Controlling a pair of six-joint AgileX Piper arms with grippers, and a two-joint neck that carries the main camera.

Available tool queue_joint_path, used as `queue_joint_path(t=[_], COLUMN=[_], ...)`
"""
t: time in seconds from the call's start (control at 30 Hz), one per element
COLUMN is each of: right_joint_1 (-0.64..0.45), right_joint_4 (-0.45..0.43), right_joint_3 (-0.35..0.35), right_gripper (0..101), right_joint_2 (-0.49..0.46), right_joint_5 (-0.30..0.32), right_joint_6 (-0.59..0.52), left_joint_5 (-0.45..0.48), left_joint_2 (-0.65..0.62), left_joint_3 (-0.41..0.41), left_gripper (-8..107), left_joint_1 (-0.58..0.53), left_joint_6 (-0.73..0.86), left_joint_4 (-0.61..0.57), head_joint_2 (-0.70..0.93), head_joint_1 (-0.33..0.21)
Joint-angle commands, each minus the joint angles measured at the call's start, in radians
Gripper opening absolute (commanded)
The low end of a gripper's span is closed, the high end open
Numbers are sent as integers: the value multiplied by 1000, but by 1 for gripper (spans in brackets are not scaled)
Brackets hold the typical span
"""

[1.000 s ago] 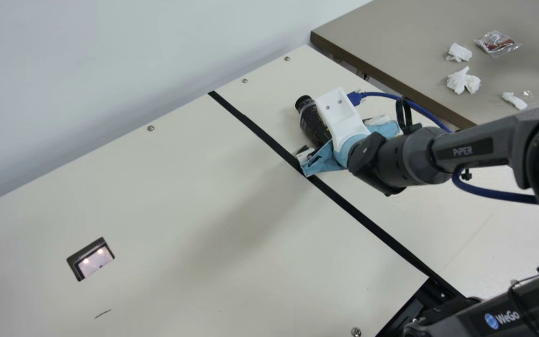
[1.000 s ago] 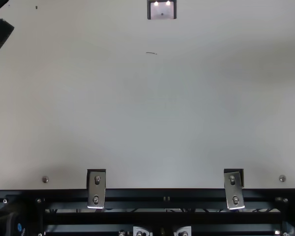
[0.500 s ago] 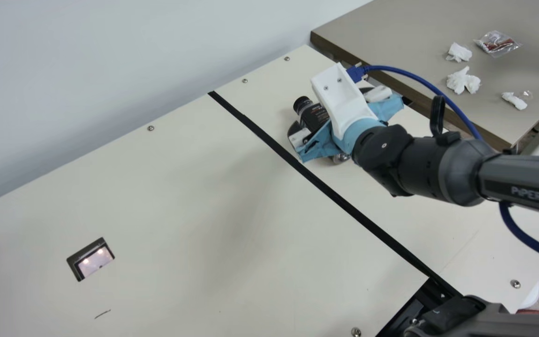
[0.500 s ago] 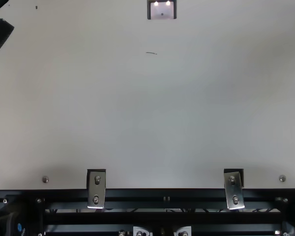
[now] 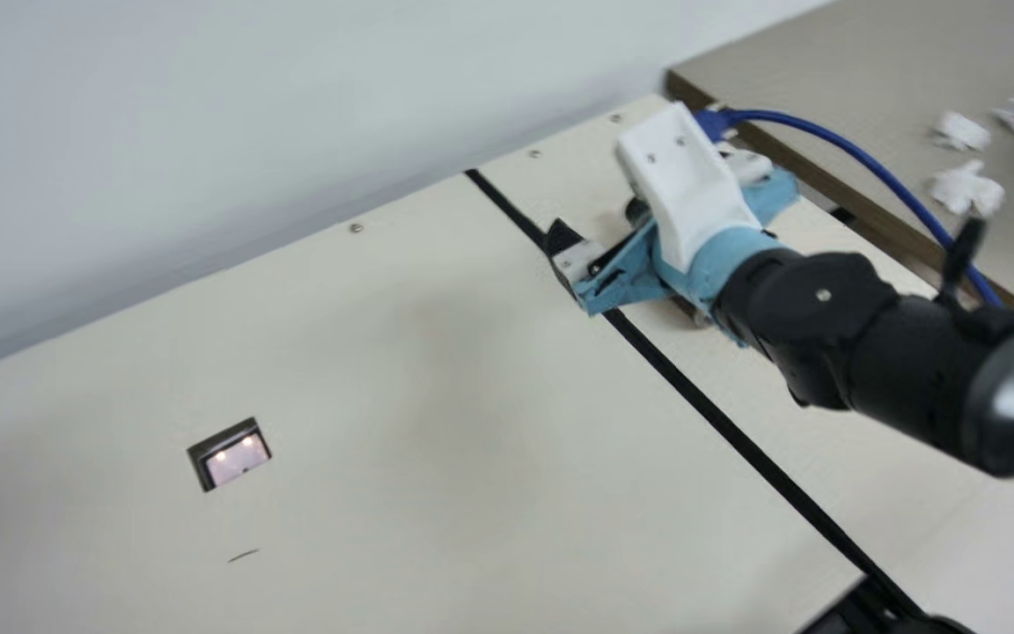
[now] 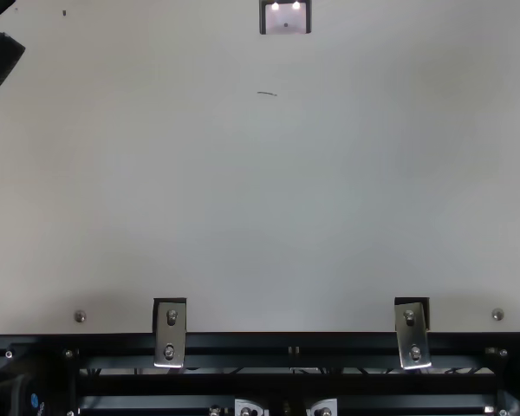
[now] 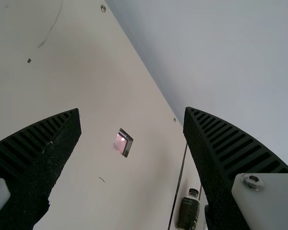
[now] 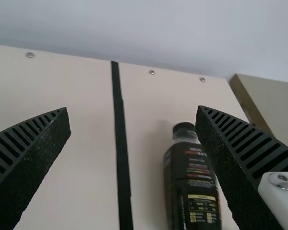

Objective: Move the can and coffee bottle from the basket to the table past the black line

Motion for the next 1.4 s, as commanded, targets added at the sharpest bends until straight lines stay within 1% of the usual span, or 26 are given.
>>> queue_joint_path(t=[0.0, 0.1, 0.23, 0.27, 0.37, 0.57, 0.6, 0.7, 0.77, 0.93, 1.13, 1.23, 1.37], right_joint_1=[33, 80, 144, 120, 145, 145, 148, 148, 144, 116, 46, 2, -54], right_joint_4=[19, 41, 69, 62, 71, 71, 12, 6, -27, -94, -160, -194, -272], right_joint_3=[-5, -10, -18, -16, -17, -17, -12, -5, 9, 64, 144, 182, 228], right_gripper=[101, 101, 101, 101, 101, 101, 101, 101, 101, 101, 101, 101, 101], right_joint_2=[-6, -17, -18, -21, -21, -21, -14, -24, -39, -112, -241, -319, -441], right_joint_5=[8, 18, 18, 15, 24, 18, 12, 1, -2, 12, 66, 112, 169], right_joint_6=[-9, -20, -43, -37, -45, -48, 15, 17, 46, 104, 161, 199, 246], left_joint_5=[0, 0, 0, 0, 0, 0, 0, -17, -36, -104, -167, -172, -138], left_joint_2=[0, 0, 0, 0, 0, 0, 0, -25, -59, -186, -361, -450, -566], left_joint_3=[0, 0, 0, 0, 0, 0, -2, -3, 2, 42, 111, 146, 188], left_gripper=[90, 90, 90, 90, 90, 90, 90, 90, 90, 90, 90, 90, 90], left_joint_1=[0, 0, 0, 0, 0, 0, -1, -11, -22, -73, -156, -192, -220], left_joint_6=[0, 0, 0, 0, 0, 0, -5, 1, 3, 4, -36, -67, -94], left_joint_4=[0, 0, 0, 0, 0, 0, 3, 14, 26, 96, 246, 339, 454], head_joint_2=[44, 121, 121, 121, 121, 121, 121, 121, 121, 121, 121, 121, 121], head_joint_1=[-32, -44, -44, -44, -44, -44, -44, -44, -44, -44, -44, -44, -44])
